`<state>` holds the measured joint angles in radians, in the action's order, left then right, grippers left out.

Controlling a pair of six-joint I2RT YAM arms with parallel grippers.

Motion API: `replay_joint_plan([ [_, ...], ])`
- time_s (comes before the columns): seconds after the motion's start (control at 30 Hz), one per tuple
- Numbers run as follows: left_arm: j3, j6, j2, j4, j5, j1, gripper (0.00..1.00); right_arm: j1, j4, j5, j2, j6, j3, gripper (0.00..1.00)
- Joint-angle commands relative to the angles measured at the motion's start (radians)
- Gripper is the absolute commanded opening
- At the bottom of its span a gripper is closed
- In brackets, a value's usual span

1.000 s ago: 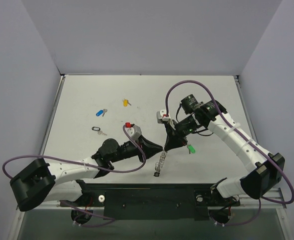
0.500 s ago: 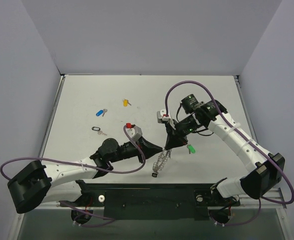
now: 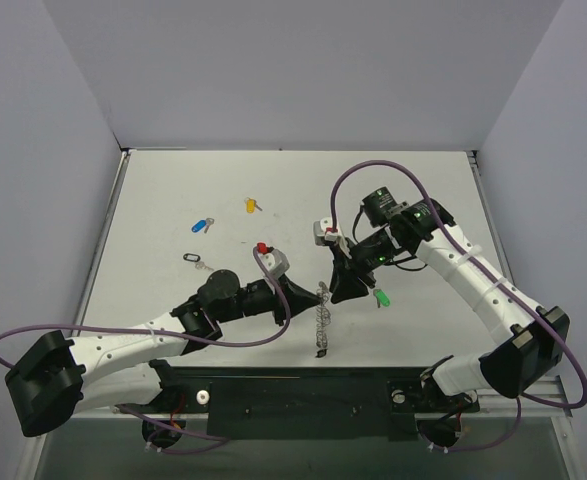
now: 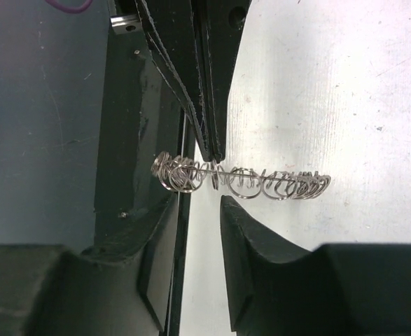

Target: Put the keys on the keyring

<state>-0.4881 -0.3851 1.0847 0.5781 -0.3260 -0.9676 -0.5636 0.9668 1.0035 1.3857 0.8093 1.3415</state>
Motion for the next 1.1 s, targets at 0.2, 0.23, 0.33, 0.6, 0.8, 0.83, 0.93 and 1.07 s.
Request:
replay_joint_plan([
  [0.2,-0.006,-0.021,-0.025,0.114,0.013,0.0,0.0,0.004,0.02,0.035,0.038,0.019,0.005,0.41],
  [0.23,0.002,-0.023,-0.025,0.117,0.016,0.0,0.0,0.004,0.018,0.037,0.047,0.022,0.004,0.42],
  [0.33,0.008,-0.028,-0.026,0.127,0.016,-0.002,0.0,0.001,0.016,0.055,0.062,0.036,0.002,0.42],
  [0.6,0.014,-0.029,-0.028,0.138,0.025,0.0,0.0,-0.036,0.016,0.055,0.07,0.042,0.005,0.32],
  [0.8,0.016,-0.032,-0.034,0.144,0.027,0.0,0.0,-0.039,0.018,0.047,0.079,0.044,0.008,0.26],
  [0.83,0.017,-0.032,-0.035,0.146,0.027,-0.002,0.0,-0.039,0.018,0.049,0.079,0.045,0.008,0.21],
  [0.93,0.017,-0.034,-0.037,0.146,0.028,0.0,0.0,-0.042,0.019,0.049,0.081,0.045,0.01,0.12],
  [1.07,0.017,-0.037,-0.037,0.15,0.027,0.0,0.0,-0.048,0.021,0.05,0.082,0.044,0.012,0.0],
])
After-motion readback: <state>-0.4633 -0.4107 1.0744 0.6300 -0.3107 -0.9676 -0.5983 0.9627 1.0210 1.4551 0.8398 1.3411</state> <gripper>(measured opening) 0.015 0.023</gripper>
